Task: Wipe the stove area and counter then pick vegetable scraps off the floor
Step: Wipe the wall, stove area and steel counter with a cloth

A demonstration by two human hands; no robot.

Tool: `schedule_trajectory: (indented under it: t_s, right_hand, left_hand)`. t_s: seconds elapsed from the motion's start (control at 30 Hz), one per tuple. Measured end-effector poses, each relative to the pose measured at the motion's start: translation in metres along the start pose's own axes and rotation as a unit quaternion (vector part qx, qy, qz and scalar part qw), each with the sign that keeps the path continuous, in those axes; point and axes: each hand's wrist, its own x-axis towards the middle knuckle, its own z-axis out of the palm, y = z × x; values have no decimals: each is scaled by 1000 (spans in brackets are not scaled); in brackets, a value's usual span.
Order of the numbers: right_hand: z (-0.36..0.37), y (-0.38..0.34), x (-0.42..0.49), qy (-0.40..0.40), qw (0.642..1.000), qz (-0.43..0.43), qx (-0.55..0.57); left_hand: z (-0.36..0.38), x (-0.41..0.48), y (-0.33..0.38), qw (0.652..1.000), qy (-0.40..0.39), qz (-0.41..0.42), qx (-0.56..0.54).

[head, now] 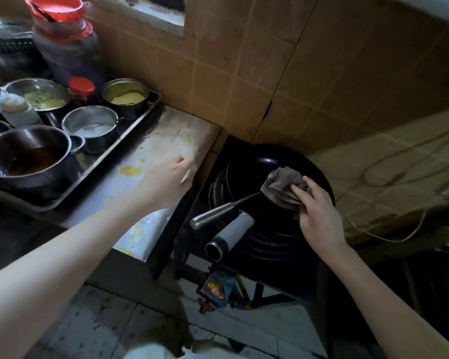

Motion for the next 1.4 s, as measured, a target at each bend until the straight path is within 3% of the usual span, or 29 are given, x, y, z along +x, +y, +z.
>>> schedule_trajectory:
  t_s: [0.3,0.8,0.93,1.13,1.4]
  right_hand:
    - [-1,49,-102,-14,992,99,71]
    - [22,137,-188,-134,972,166,97]
    - [28,143,-200,-119,969,195,95]
    - [26,163,-237,-76,944,304,104]
    - [28,201,-271,-63,916,384,101]
  left_hand:
    - [23,-6,70,998,10,51,25]
    - [88,-29,194,997,-20,71,-15]
    - [105,-28,207,992,-47,113,-21]
    - [124,-14,233,984,-83,159,-20]
    - [149,-10,268,979,-112,171,-17]
